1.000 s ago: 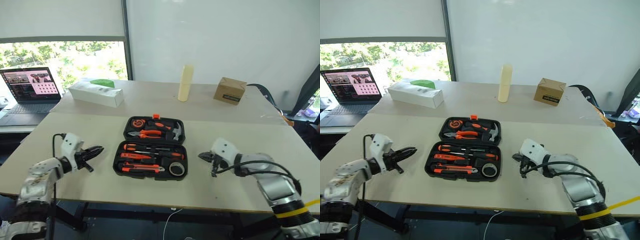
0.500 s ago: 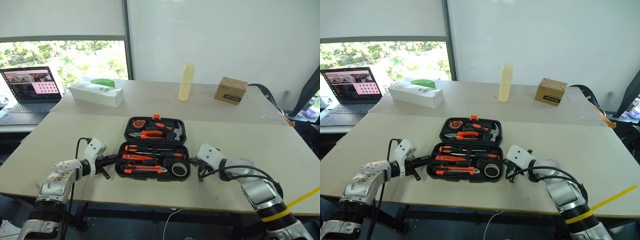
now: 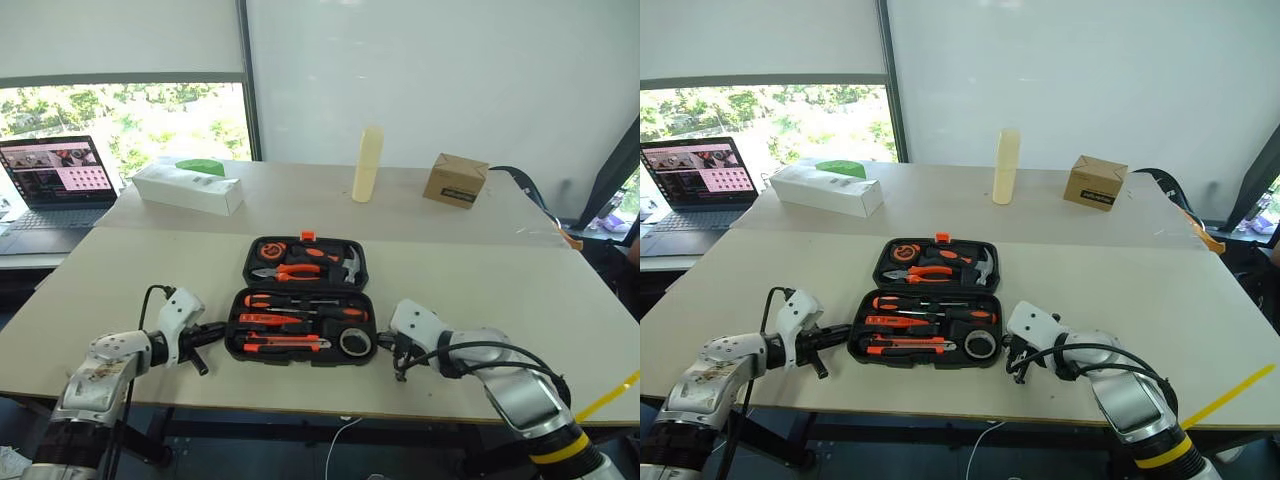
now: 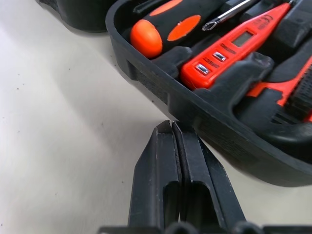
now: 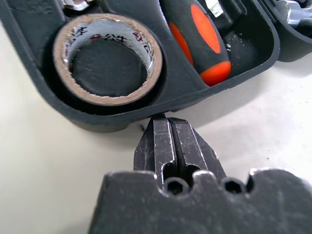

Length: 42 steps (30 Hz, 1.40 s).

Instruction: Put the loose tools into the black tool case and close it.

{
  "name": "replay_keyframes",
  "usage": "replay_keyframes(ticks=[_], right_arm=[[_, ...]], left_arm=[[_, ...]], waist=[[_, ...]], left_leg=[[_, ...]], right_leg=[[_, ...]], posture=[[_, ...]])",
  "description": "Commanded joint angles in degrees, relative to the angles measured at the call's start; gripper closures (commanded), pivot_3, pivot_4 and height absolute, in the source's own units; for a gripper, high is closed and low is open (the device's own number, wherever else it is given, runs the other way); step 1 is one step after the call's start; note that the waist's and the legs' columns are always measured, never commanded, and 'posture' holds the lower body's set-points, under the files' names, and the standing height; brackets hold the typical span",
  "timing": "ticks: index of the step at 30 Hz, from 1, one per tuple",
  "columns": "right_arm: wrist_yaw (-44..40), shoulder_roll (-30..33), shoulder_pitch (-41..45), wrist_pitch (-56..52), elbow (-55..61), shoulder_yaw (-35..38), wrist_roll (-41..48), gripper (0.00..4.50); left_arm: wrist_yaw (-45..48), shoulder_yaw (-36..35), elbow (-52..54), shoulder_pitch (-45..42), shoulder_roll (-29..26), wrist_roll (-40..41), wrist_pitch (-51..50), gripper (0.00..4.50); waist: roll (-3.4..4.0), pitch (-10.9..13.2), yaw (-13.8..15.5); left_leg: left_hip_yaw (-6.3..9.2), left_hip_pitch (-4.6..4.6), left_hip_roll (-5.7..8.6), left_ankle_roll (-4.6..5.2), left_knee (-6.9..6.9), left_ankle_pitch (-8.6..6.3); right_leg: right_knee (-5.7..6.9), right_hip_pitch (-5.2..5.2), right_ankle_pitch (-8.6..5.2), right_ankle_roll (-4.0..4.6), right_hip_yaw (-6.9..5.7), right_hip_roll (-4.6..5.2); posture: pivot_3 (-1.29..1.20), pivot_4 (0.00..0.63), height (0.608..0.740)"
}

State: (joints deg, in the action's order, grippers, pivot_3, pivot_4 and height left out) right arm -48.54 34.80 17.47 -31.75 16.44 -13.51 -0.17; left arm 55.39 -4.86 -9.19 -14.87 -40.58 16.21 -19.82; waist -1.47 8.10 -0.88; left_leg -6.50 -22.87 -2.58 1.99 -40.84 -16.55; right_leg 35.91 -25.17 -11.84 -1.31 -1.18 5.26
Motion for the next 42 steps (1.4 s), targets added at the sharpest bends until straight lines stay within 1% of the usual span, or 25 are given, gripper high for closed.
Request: replay_keyframes(ticks=[1, 2, 3, 5, 6, 7, 8, 9, 10, 11, 13, 18, 20, 23, 28, 32, 35, 36, 37, 39, 41, 42], right_arm=[[-2.7, 1.4, 1.6, -1.8, 3.5, 2.9, 4.4, 4.5], [-3.6, 2.3, 2.3, -3.4, 3.4, 3.8, 5.5, 4.5], [-4.3, 3.0, 2.8, -4.8, 3.4, 4.7, 6.5, 4.5], [-6.9, 4.4, 6.2, -12.0, 3.5, 7.7, 12.0, 3.92], [-7.2, 4.7, 8.5, -15.6, 2.9, 8.6, 13.7, 3.6], [-7.3, 5.0, 11.3, -19.8, 1.8, 8.9, 15.2, 3.37], [-7.2, 5.1, 13.9, -23.5, 0.2, 8.9, 16.2, 3.04], [-6.7, 4.7, 16.5, -26.8, -1.7, 9.2, 17.3, 2.71], [-5.9, 4.0, 19.1, -29.3, -4.0, 9.3, 17.9, 2.28], [-4.7, 3.5, 22.3, -31.7, -7.1, 8.4, 17.5, 2.01], [-1.3, 1.1, 29.3, -37.3, -15.1, 6.9, 16.3, 1.34], [4.9, -6.0, 40.6, -33.3, -34.8, 7.2, 13.7, 1.34], [7.6, -8.9, 44.2, -31.3, -42.6, 7.9, 12.7, 1.34], [10.2, -11.6, 47.8, -27.9, -51.1, 8.1, 11.5, 1.34], [11.7, -13.2, 50.7, -24.1, -60.1, 7.0, 9.3, 1.34], [10.6, -13.7, 51.5, -23.2, -63.6, 5.6, 7.8, 1.34], [10.3, -14.5, 52.1, -22.2, -65.9, 5.4, 7.1, 2.06], [10.7, -14.7, 52.3, -21.8, -66.7, 5.6, 7.0, 2.37], [10.9, -14.9, 52.6, -21.6, -67.6, 6.2, 7.1, 2.79], [11.1, -15.3, 53.2, -21.2, -69.1, 7.0, 7.2, 3.48], [10.7, -15.4, 53.5, -20.9, -70.0, 6.9, 6.8, 4.22], [10.5, -15.4, 53.5, -20.9, -70.2, 6.8, 6.8, 4.47]], left_arm=[[-0.4, -3.6, -0.6, -3.4, -1.6, 3.4, -5.4, 4.41], [-1.2, -3.6, -0.9, -4.5, -2.4, 3.2, -7.8, 4.41], [-1.8, -2.9, -1.3, -5.4, -3.3, 2.4, -10.2, 3.9], [2.0, -2.2, -2.4, -8.8, -5.4, 5.1, -16.8, 3.36], [3.4, -1.9, -3.0, -10.8, -6.2, 6.6, -20.7, 2.85], [3.0, -1.3, -4.2, -13.4, -6.8, 6.3, -23.8, 2.56], [2.7, -0.9, -5.6, -16.0, -6.9, 6.8, -27.3, 2.28], [3.0, -0.4, -7.0, -18.3, -7.0, 7.2, -30.5, 1.89], [3.9, 0.6, -8.1, -20.3, -7.0, 7.2, -31.9, 1.48], [3.1, 0.8, -10.1, -22.8, -6.0, 6.9, -32.3, 1.18], [-2.2, 0.9, -15.7, -28.3, -3.5, 4.5, -32.8, 0.48], [-9.7, -0.2, -28.3, -39.2, 2.8, 2.5, -32.2, 0.48], [-12.9, -0.5, -33.3, -42.3, 4.8, 1.1, -29.7, 0.48], [-14.5, -0.3, -38.5, -44.7, 6.2, -0.4, -27.0, 0.48], [-14.7, 0.1, -43.0, -46.1, 7.4, -1.7, -24.1, 0.48], [-14.0, 0.3, -44.6, -46.9, 8.2, -2.2, -23.2, 0.48], [-12.9, 0.5, -46.0, -47.5, 9.0, -2.6, -23.0, 0.44], [-12.4, 0.6, -46.3, -47.6, 9.2, -2.8, -23.2, 0.44], [-12.0, 0.9, -46.6, -47.8, 9.3, -3.1, -23.7, 0.7], [-12.3, 1.2, -47.8, -48.3, 9.5, -3.9, -24.3, 1.29], [-13.3, 1.2, -49.2, -48.9, 9.4, -4.7, -23.9, 2.15], [-13.3, 1.1, -49.7, -49.2, 9.3, -4.8, -23.9, 2.54]], waist=[[-0.02, 0.0, 0.0], [-0.03, 0.0, 0.1], [-0.05, 0.0, 0.1], [-0.09, 0.1, 0.2], [-0.1, 0.1, 0.2], [-0.09, 0.1, 0.2], [-0.1, 0.1, 0.2], [-0.1, 0.1, 0.2], [-0.1, 0.1, 0.2], [-0.12, 0.0, 0.2], [-0.12, 0.0, 0.2], [-0.12, 0.0, 0.1], [-0.12, 0.0, 0.0], [-0.11, 0.0, -0.2], [-0.11, 0.0, -0.5], [-0.11, 0.1, -0.6], [-0.11, 0.1, -0.9], [-0.11, 0.1, -1.0], [-0.11, 0.0, -1.1], [-0.11, 0.0, -1.1], [-0.11, 0.0, -1.2], [-0.11, 0.0, -1.2]], left_leg=[[0.0, 0.01, -0.01, 0.0, 0.0, 0.0], [0.01, 0.0, -0.01, -0.01, 0.0, 0.01], [0.02, 0.0, 0.0, -0.01, -0.01, 0.01], [0.02, 0.0, 0.01, -0.01, -0.03, 0.01], [0.02, 0.0, 0.02, -0.01, -0.04, 0.01], [0.02, -0.01, 0.03, -0.01, -0.04, 0.01], [0.02, 0.0, 0.02, -0.01, -0.04, 0.01], [0.03, 0.02, 0.02, -0.01, -0.04, 0.01], [0.03, 0.01, 0.02, -0.01, -0.03, 0.01], [0.04, 0.02, 0.03, -0.01, -0.03, 0.02], [0.01, 0.01, 0.06, -0.02, -0.01, 0.02], [-0.13, -0.15, 0.12, -0.21, 0.0, 0.14], [-0.13, -0.34, 0.15, -0.54, 0.0, 0.34], [-0.14, -0.46, 0.21, -0.56, 0.07, 0.34], [-0.15, -0.52, 0.31, -0.57, 0.29, 0.34], [-0.15, -0.58, 0.33, -0.6, 0.29, 0.36], [-0.13, -0.55, 0.33, -0.65, 0.28, 0.39], [-0.12, -0.55, 0.33, -0.66, 0.28, 0.4], [-0.11, -0.52, 0.32, -0.66, 0.28, 0.41], [-0.1, -0.5, 0.33, -0.66, 0.27, 0.41], [-0.08, -0.47, 0.33, -0.66, 0.25, 0.41], [-0.08, -0.45, 0.33, -0.66, 0.23, 0.41]], right_leg=[[0.02, 0.0, 0.0, 0.01, 0.01, -0.01], [0.05, -0.01, 0.0, 0.01, 0.0, -0.01], [0.06, 0.0, 0.0, 0.01, -0.01, 0.0], [0.08, 0.0, 0.01, 0.01, 0.0, 0.01], [0.09, 0.01, 0.01, 0.01, 0.0, 0.01], [0.09, 0.0, 0.01, 0.01, 0.0, 0.01], [0.1, 0.0, 0.01, 0.01, 0.0, 0.01], [0.11, 0.01, 0.01, 0.01, 0.0, 0.01], [0.1, 0.01, 0.01, 0.02, -0.02, 0.0], [0.11, 0.02, 0.01, 0.02, -0.02, -0.01], [0.07, 0.03, 0.01, 0.02, -0.02, -0.01], [0.18, 0.0, 0.02, 0.02, -0.09, -0.02], [0.12, -0.1, 0.03, -0.01, -0.14, -0.01], [0.04, -0.2, 0.04, -0.06, -0.15, 0.03], [-0.03, -0.31, 0.02, -0.11, -0.25, 0.15], [-0.06, -0.31, 0.02, -0.12, -0.29, 0.18], [-0.03, -0.28, 0.02, -0.12, -0.29, 0.18], [-0.02, -0.28, 0.02, -0.12, -0.29, 0.17], [0.0, -0.25, 0.02, -0.12, -0.29, 0.17], [0.02, -0.21, 0.02, -0.12, -0.29, 0.17], [0.02, -0.16, 0.02, -0.12, -0.31, 0.18], [0.02, -0.14, 0.02, -0.12, -0.31, 0.18]], posture=[[0.0, 0.15, 0.74], [0.0, 0.15, 0.74], [0.0, 0.15, 0.74], [0.0, 0.15, 0.74], [0.0, 0.15, 0.74], [0.0, 0.15, 0.74], [0.0, 0.15, 0.74], [0.0, 0.15, 0.74], [0.0, 0.15, 0.74], [0.0, 0.15, 0.74], [0.0, 0.15, 0.74], [0.0, 0.15, 0.74], [0.0, 0.15, 0.74], [0.0, 0.15, 0.74], [0.0, 0.15, 0.74], [0.0, 0.15, 0.74], [0.0, 0.15, 0.74], [0.0, 0.15, 0.74], [0.0, 0.15, 0.74], [0.0, 0.15, 0.74], [0.0, 0.15, 0.74], [0.0, 0.15, 0.74]])
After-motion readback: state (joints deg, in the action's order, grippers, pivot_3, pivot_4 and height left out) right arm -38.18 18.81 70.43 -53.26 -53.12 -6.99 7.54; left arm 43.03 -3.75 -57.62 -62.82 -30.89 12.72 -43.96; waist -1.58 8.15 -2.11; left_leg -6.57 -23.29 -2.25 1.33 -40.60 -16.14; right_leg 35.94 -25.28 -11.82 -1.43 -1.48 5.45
